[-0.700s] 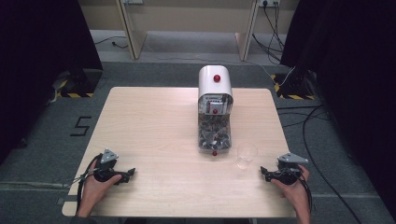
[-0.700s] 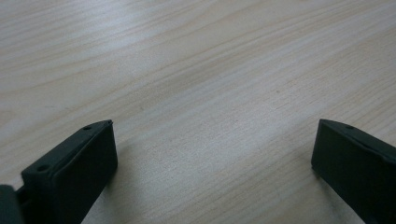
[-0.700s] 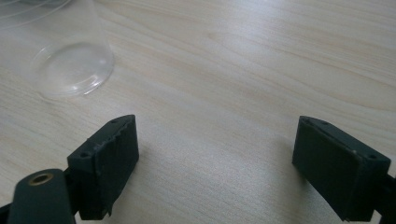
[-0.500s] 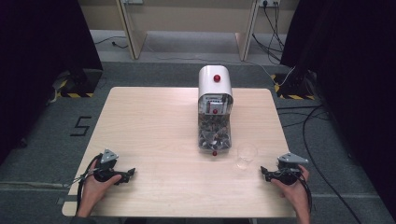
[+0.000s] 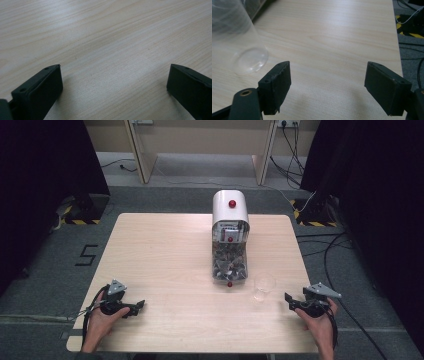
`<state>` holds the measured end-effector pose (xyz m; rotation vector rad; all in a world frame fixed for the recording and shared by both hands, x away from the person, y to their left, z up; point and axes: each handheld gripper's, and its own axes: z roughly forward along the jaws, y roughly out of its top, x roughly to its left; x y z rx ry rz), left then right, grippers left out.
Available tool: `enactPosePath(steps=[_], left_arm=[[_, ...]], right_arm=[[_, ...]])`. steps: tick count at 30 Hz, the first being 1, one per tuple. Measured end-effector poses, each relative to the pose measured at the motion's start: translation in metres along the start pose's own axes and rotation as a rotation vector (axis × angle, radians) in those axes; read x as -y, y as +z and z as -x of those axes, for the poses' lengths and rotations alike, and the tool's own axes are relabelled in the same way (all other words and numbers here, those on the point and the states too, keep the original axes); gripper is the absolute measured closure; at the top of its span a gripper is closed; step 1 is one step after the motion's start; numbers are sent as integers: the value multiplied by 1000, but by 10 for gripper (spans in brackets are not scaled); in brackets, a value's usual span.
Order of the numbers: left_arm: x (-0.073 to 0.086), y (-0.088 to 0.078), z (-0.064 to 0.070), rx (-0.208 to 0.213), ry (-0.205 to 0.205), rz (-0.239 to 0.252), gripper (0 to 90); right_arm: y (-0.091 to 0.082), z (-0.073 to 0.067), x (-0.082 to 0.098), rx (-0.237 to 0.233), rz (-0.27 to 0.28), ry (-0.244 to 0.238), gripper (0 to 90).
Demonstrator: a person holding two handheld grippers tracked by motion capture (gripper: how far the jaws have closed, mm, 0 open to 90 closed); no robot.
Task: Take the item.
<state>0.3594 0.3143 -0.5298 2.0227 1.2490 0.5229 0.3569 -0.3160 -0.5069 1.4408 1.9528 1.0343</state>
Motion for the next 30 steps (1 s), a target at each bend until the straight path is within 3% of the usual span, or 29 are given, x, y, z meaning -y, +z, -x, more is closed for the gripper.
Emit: enactPosePath(steps=[8,18,25,30], left_arm=[[0,0,0,2,2,-1,0],[0,0,0,2,2,-1,0],[0,0,0,2,1,-1,0],[0,0,0,2,1,-1,0]], right_arm=[[-11,-8,-9,-8,16,-15,246],[-33,-19,-25,-8,85,-19,282],[-52,-38,-41,-73,135,-51,288],[-56,-47,-45,-84,133,-69,289]])
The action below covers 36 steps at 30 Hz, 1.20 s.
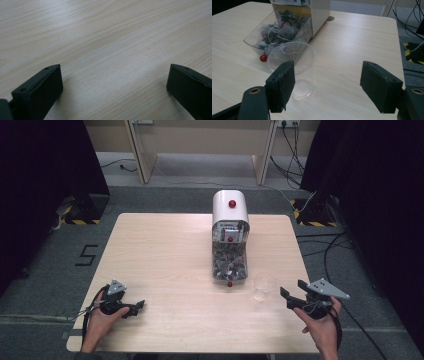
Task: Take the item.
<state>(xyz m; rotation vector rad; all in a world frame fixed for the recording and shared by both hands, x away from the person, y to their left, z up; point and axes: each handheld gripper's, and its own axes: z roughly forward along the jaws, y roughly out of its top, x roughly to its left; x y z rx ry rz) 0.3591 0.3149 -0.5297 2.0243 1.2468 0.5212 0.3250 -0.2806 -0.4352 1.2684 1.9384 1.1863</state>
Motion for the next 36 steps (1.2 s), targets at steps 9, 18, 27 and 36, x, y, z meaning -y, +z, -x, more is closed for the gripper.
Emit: enactPosePath(steps=[9,18,27,36], left_arm=[[0,0,0,0,0,0,0],[0,0,0,0,0,0,0],[0,0,0,-1,0,0,0],[0,0,0,-1,0,0,0]], right_arm=[[5,-24,-14,-62,23,-50,312],[19,-59,-37,-140,39,-119,317],[47,-88,-49,-184,19,-131,330],[65,-108,-53,-248,8,-152,325]])
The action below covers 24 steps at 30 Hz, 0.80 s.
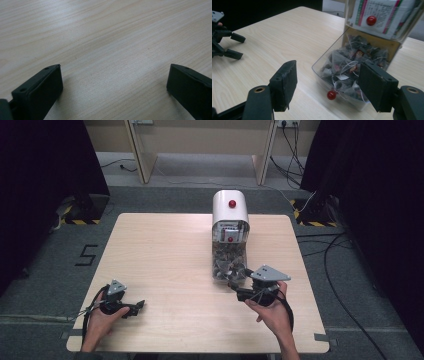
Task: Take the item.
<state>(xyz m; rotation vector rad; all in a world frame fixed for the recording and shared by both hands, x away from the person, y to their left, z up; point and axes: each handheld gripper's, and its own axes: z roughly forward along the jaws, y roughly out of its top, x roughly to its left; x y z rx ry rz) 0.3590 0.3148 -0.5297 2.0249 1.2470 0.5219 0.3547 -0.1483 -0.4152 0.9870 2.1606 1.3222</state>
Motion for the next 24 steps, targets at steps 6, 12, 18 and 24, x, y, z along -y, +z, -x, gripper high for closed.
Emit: enactPosePath(steps=[6,12,18,24], left_arm=[[0,0,0,0,0,0,0],[0,0,0,0,0,0,0],[0,0,0,0,0,0,0],[0,0,0,0,0,0,0]], right_arm=[[27,-5,-5,24,-30,-16,334],[43,-7,-9,66,-33,-20,352],[68,-11,-14,121,-75,-37,397],[84,-9,-12,172,-113,-45,442]])
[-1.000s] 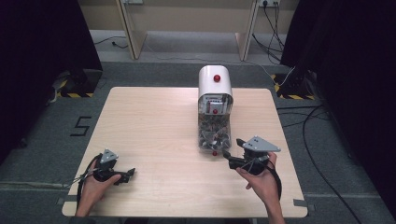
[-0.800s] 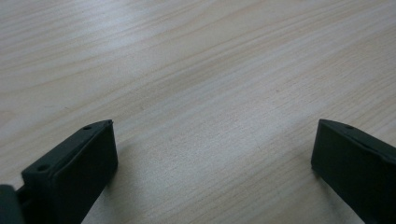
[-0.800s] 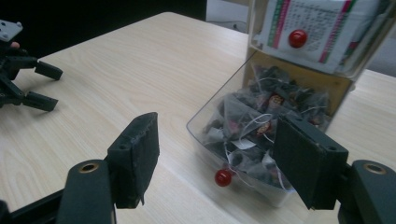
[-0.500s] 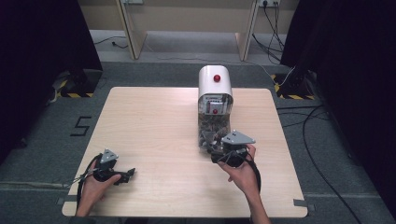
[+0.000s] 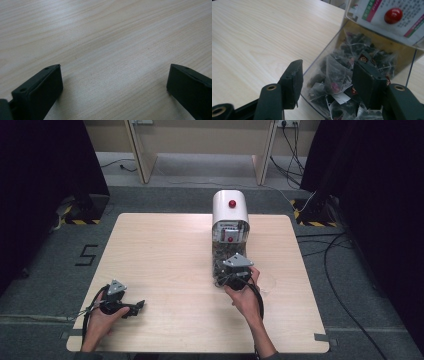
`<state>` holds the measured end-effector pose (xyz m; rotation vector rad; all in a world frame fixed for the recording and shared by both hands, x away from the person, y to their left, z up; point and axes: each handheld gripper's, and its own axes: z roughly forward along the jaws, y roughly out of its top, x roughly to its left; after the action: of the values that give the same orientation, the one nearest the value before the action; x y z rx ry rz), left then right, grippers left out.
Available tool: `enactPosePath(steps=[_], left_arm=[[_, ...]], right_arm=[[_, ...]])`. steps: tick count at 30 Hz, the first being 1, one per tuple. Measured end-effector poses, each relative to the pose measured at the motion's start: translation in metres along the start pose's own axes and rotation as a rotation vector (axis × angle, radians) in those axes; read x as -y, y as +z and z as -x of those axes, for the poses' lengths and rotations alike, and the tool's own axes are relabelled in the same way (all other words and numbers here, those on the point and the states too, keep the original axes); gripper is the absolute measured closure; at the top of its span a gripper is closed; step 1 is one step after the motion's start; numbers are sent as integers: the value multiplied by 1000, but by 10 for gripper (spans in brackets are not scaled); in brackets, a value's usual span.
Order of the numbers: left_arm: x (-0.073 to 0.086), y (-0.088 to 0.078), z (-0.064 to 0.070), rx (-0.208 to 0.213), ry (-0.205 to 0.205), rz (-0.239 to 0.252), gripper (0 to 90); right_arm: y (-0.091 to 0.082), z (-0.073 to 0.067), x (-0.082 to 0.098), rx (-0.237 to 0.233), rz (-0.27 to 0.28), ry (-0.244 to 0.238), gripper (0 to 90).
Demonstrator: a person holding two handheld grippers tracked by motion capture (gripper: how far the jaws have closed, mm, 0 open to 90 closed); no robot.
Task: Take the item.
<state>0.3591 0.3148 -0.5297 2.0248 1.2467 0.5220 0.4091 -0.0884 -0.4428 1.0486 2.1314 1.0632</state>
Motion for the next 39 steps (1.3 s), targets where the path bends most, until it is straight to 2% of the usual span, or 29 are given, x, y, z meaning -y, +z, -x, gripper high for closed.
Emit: enactPosePath(steps=[7,12,15,22,25,26,28,30,31,34,35,39], left_arm=[[0,0,0,0,0,0,0],[0,0,0,0,0,0,0],[0,0,0,0,0,0,0],[0,0,0,0,0,0,0],[0,0,0,0,0,0,0],[0,0,0,0,0,0,0],[0,0,0,0,0,0,0],[0,0,0,0,0,0,0],[0,0,0,0,0,0,0],[0,0,0,0,0,0,0],[0,0,0,0,0,0,0],[0,0,0,0,0,0,0]], right_arm=[[15,1,3,14,-18,19,473],[27,6,4,41,-25,43,481],[39,8,5,45,-61,49,481],[47,7,7,54,-90,58,497],[52,11,9,45,-105,73,570],[52,11,9,45,-105,73,570],[51,13,10,37,-95,84,606],[49,14,9,36,-65,86,708],[49,14,9,36,-65,86,708],[44,15,9,40,-19,91,817],[38,15,8,39,19,95,856],[29,15,3,43,62,87,891]])
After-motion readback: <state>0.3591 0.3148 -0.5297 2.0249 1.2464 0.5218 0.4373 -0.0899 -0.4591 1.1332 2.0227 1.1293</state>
